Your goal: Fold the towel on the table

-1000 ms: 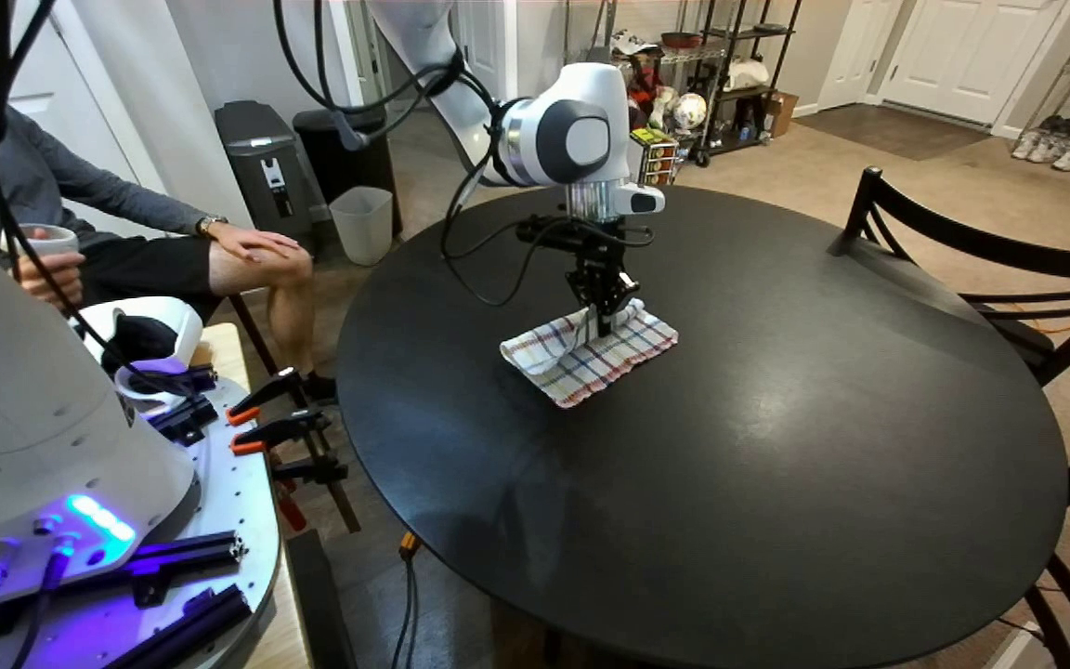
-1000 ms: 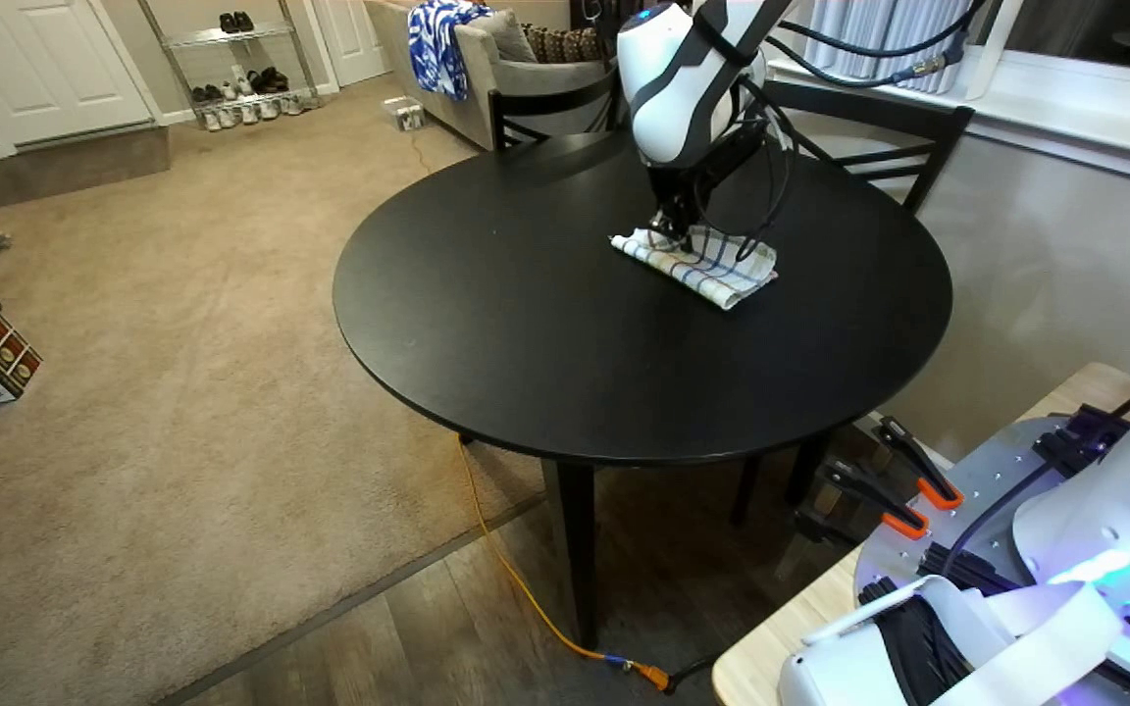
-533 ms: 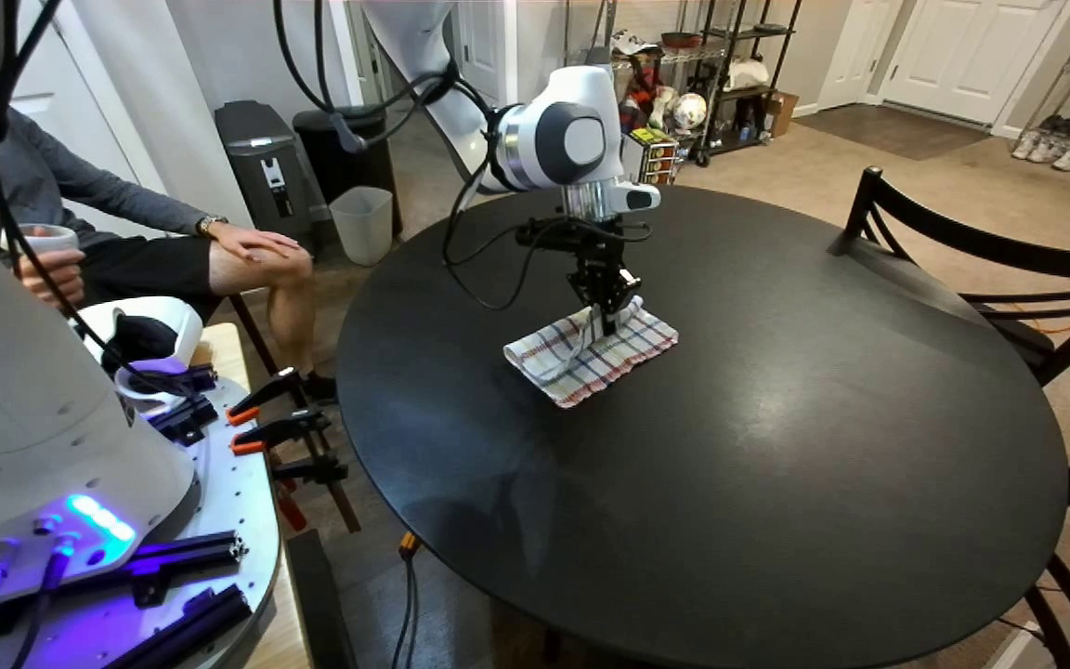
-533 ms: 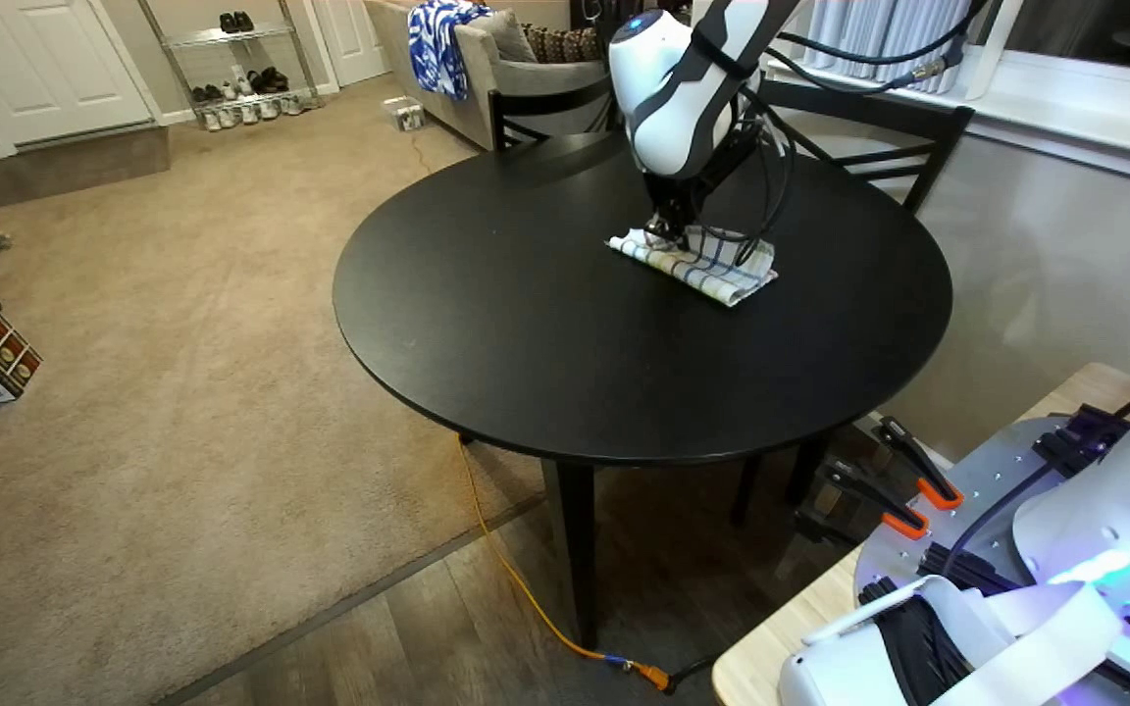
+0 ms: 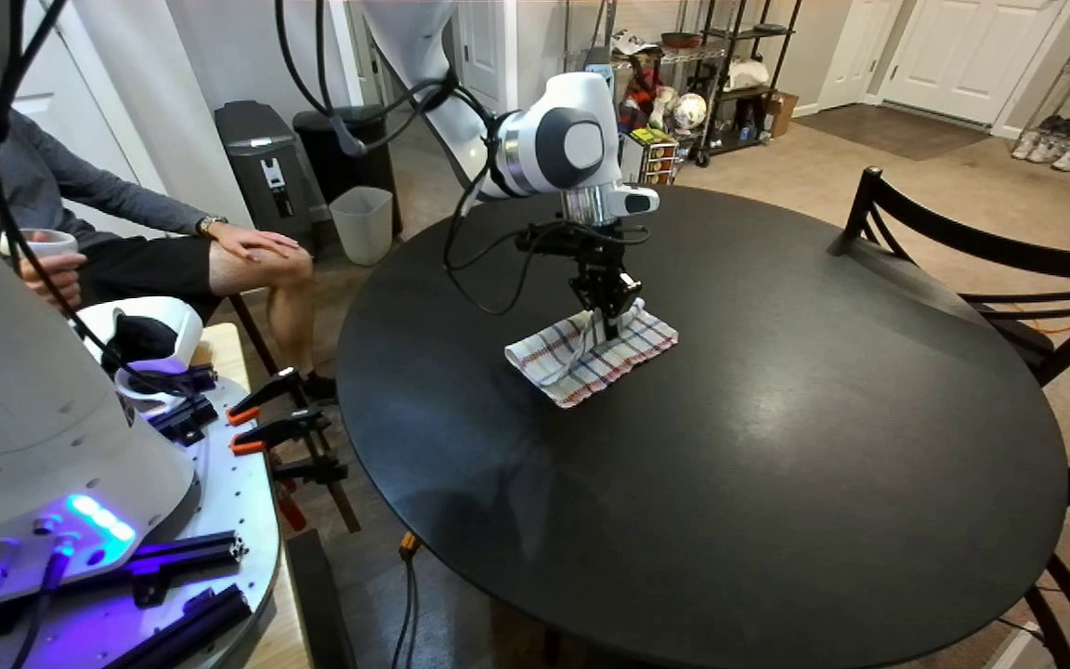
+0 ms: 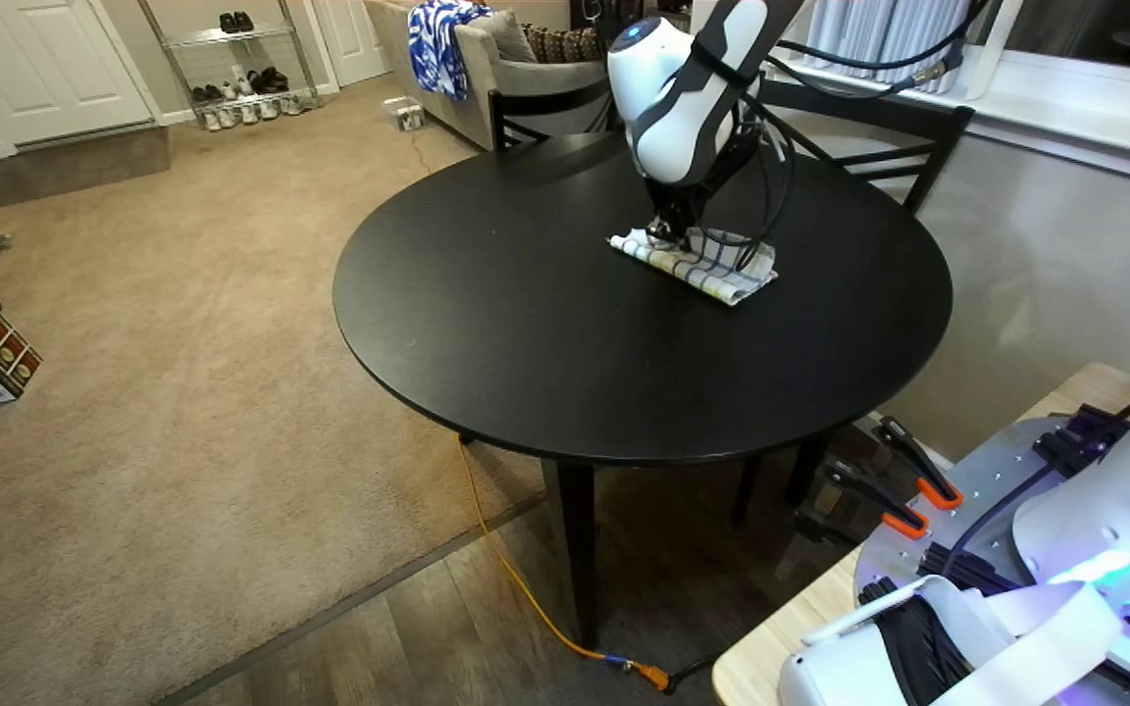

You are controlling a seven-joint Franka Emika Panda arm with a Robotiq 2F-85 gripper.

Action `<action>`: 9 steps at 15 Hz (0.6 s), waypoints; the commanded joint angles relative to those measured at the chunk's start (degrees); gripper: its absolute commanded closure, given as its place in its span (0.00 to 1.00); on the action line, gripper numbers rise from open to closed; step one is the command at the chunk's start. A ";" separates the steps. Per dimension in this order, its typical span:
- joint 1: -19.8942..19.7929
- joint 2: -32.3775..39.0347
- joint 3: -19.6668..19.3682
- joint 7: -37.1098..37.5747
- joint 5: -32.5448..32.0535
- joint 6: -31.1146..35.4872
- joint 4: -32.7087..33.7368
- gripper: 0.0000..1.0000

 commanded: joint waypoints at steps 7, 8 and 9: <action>1.59 -0.93 -1.88 5.22 -1.79 2.01 -2.33 0.40; 1.97 -1.36 -2.26 6.08 -2.19 2.28 -2.77 0.33; 2.44 -1.64 -2.72 7.19 -2.66 2.42 -3.04 0.27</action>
